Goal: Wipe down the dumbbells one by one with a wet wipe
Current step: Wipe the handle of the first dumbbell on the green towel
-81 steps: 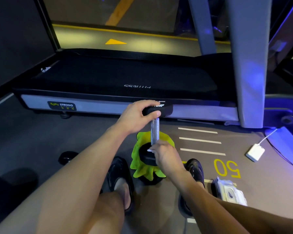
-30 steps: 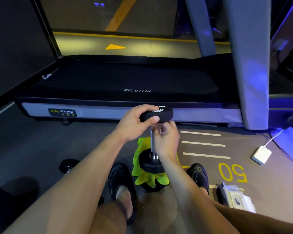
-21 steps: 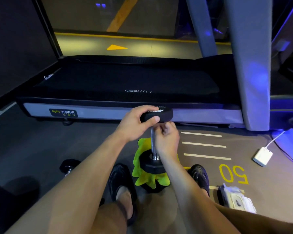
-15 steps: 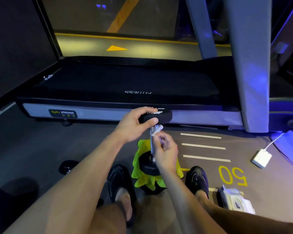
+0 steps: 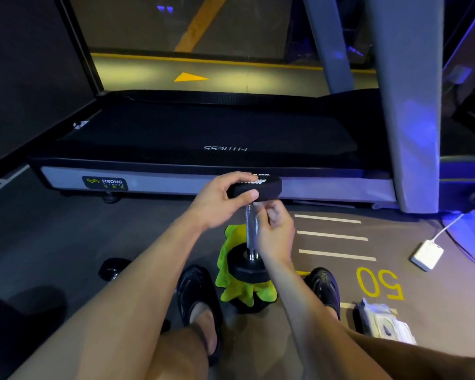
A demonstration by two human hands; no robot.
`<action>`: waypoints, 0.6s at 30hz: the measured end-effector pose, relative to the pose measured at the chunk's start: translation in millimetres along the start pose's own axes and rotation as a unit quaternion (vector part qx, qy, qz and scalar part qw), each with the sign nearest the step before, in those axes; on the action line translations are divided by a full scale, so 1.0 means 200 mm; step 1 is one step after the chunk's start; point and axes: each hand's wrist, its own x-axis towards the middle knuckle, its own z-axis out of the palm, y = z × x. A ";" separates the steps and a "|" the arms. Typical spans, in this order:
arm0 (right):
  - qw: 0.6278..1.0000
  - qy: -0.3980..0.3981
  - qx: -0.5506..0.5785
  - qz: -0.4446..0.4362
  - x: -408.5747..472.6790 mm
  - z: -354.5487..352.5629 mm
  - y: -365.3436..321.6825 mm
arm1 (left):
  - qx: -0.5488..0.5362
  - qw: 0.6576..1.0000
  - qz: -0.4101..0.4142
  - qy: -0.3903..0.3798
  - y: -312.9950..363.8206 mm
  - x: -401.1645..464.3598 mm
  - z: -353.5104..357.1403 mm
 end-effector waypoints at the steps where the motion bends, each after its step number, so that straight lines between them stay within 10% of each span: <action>1: 0.999 -0.023 -0.040 0.001 -0.03 -0.03 0.05 | -0.005 1.000 0.000 -0.003 0.00 0.00 -0.01; 8: 0.960 -0.179 -0.215 0.022 -0.11 -0.22 0.15 | -0.031 0.999 0.007 -0.030 0.01 0.00 -0.01; 18: 0.885 -0.164 -0.435 -0.022 -0.22 -0.10 0.12 | 0.024 1.000 -0.011 0.011 0.05 -0.03 0.00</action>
